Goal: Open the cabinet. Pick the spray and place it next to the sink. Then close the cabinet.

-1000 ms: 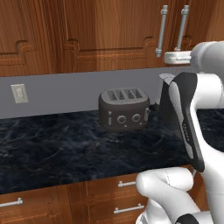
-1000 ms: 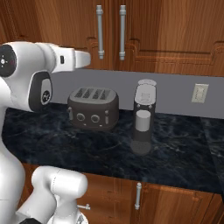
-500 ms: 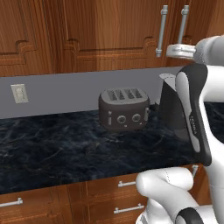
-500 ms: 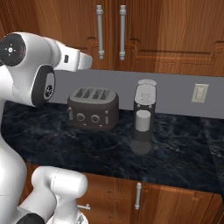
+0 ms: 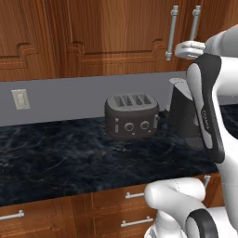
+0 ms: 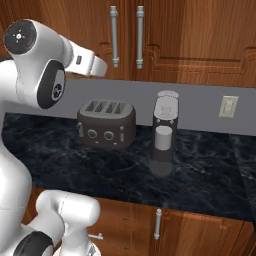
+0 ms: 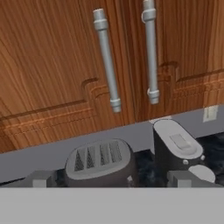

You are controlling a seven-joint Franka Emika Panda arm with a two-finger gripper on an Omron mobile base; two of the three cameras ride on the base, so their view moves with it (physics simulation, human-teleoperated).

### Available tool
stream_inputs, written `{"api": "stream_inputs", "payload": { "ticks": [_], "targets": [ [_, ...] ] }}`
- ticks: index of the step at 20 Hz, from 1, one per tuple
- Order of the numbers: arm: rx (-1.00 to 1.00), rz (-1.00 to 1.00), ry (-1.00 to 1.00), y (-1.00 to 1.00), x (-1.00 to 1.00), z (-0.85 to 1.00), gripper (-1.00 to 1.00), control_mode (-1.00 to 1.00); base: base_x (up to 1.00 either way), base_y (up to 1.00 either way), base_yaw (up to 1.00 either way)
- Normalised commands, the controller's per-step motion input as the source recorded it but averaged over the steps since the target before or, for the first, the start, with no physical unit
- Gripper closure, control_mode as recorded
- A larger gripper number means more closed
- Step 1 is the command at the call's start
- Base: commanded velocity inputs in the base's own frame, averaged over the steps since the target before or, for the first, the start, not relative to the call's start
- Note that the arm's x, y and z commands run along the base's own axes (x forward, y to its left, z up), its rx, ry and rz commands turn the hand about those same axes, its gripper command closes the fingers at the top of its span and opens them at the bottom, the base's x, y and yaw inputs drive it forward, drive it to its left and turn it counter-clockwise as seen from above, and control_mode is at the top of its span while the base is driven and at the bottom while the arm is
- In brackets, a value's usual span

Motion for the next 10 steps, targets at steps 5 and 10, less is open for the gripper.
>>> {"api": "stream_inputs", "payload": {
  "ticks": [5,10],
  "targets": [
    [0.0,0.03,0.08,0.0,0.4,-0.04,-1.0,-1.0,0.0,0.0,0.0],
    [0.0,0.05,0.03,0.0,0.41,-0.05,-1.0,-1.0,0.0,0.0,0.0]
  ]
}}
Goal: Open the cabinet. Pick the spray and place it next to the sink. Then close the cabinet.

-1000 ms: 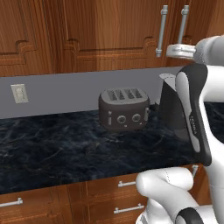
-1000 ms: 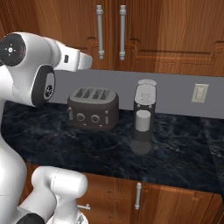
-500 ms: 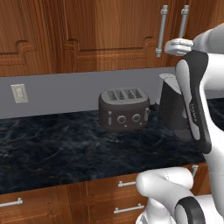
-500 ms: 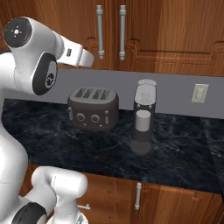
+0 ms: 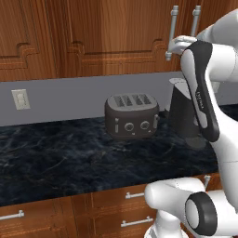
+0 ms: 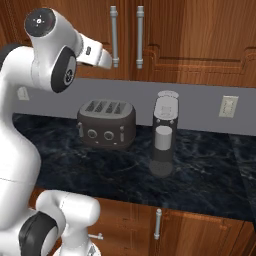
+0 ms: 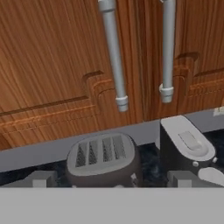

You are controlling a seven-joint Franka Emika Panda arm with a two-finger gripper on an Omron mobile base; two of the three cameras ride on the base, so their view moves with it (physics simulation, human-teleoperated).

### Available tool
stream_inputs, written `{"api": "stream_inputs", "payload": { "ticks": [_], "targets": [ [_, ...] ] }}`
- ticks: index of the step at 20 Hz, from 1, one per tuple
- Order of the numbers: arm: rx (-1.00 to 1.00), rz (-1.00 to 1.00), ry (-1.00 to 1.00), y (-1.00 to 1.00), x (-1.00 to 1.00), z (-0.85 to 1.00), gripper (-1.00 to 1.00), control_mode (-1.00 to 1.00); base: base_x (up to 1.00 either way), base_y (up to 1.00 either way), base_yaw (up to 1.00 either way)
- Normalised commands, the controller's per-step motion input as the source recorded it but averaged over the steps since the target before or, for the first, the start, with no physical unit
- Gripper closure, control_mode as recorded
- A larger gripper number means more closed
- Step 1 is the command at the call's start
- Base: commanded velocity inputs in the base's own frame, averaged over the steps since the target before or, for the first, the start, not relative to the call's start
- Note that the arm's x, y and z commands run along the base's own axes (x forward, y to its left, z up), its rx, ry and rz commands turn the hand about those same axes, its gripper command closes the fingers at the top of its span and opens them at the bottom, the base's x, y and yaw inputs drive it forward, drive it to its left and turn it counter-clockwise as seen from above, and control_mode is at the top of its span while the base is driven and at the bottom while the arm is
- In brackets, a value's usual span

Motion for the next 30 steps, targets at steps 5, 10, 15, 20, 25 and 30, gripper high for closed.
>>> {"api": "stream_inputs", "payload": {
  "ticks": [5,10,15,20,25,30],
  "targets": [
    [0.0,0.05,0.0,0.0,0.26,-0.13,-1.0,-1.0,0.0,0.0,0.0],
    [0.0,0.04,-0.02,-0.15,0.33,-0.04,-1.0,-1.0,0.0,0.0,0.0],
    [0.0,0.0,0.0,-0.22,0.19,0.0,-1.0,-1.0,0.0,0.0,0.0],
    [0.0,0.0,0.0,-0.08,0.09,0.0,-1.0,-1.0,0.0,0.0,0.0],
    [0.0,0.0,0.03,0.0,0.37,0.0,-1.0,-1.0,0.0,0.0,0.0],
    [0.0,0.0,0.01,0.0,0.54,0.0,-1.0,-1.0,0.0,0.0,0.0]
  ]
}}
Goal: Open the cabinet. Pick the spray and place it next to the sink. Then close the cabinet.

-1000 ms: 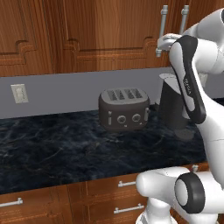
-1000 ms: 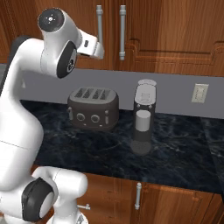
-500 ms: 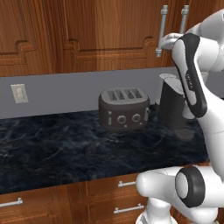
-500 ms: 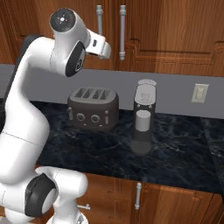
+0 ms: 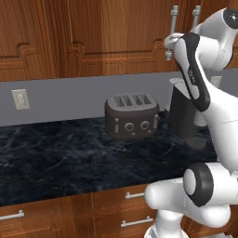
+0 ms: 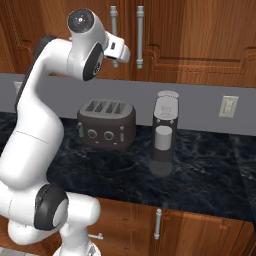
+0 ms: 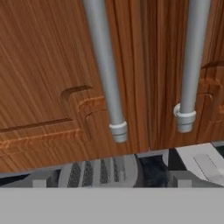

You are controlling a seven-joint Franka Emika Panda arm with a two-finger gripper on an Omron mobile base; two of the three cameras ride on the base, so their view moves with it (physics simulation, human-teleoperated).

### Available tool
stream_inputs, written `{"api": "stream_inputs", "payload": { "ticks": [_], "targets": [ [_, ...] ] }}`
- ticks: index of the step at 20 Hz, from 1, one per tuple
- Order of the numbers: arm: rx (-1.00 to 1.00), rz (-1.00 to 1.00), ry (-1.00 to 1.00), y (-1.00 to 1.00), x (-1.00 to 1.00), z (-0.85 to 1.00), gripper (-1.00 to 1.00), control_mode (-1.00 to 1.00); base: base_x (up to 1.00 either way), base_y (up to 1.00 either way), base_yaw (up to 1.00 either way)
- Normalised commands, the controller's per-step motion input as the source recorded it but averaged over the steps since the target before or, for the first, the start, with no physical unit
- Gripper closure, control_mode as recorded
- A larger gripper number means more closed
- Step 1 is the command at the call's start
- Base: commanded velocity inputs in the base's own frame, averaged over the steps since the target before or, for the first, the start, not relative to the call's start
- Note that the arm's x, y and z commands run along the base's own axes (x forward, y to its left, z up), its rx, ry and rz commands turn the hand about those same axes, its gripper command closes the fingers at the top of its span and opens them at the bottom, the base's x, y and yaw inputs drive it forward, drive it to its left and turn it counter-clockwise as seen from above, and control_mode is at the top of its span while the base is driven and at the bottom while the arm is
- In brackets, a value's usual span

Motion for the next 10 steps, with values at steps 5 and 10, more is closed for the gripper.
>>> {"api": "stream_inputs", "payload": {
  "ticks": [5,10],
  "targets": [
    [0.0,0.0,0.0,0.0,0.51,0.0,-1.0,-1.0,0.0,0.0,0.0],
    [0.0,0.0,0.0,0.0,0.33,0.0,-1.0,-1.0,0.0,0.0,0.0]
  ]
}}
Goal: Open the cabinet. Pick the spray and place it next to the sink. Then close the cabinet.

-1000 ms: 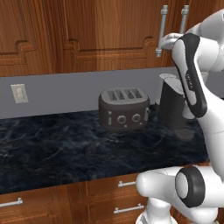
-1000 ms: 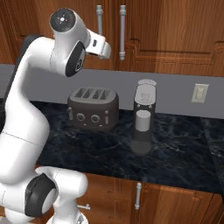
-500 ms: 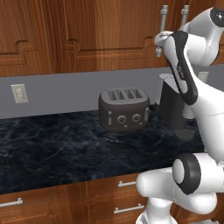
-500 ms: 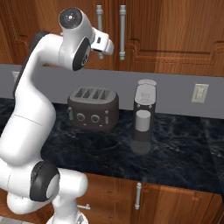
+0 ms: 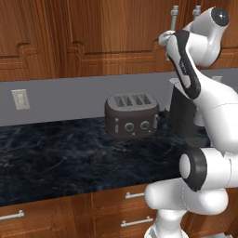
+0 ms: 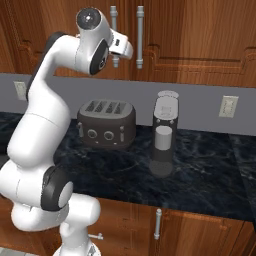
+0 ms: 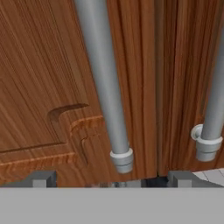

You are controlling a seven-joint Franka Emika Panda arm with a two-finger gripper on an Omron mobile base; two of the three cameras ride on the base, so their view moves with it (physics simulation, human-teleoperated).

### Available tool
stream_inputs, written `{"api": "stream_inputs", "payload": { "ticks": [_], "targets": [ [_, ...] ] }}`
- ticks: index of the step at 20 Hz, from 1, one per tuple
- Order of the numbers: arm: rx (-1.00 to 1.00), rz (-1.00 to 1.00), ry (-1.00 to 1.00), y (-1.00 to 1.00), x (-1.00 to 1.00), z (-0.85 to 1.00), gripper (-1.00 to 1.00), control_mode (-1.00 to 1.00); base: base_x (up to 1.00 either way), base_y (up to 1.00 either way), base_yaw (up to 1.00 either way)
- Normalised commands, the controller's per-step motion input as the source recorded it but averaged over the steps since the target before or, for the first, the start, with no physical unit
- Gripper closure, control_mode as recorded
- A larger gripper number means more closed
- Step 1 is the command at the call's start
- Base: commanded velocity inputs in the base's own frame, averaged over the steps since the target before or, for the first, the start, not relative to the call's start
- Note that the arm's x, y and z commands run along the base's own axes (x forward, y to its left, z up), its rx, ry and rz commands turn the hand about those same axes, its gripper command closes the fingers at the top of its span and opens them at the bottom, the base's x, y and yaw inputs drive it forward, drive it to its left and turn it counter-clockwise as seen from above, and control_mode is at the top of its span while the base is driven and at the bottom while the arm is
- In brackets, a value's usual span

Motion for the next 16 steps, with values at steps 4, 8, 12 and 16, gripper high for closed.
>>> {"api": "stream_inputs", "payload": {
  "ticks": [4,8,12,16],
  "targets": [
    [0.0,0.0,-0.01,0.0,0.13,0.0,-1.0,-1.0,0.0,0.0,0.0],
    [0.0,0.0,-0.06,0.0,0.02,-0.01,-1.0,-1.0,0.0,0.0,0.0],
    [0.0,0.0,-0.03,0.0,0.08,0.0,-1.0,-1.0,0.0,0.0,0.0],
    [0.0,0.0,0.0,-0.08,0.22,-0.01,-1.0,-1.0,0.0,0.0,0.0]
  ]
}}
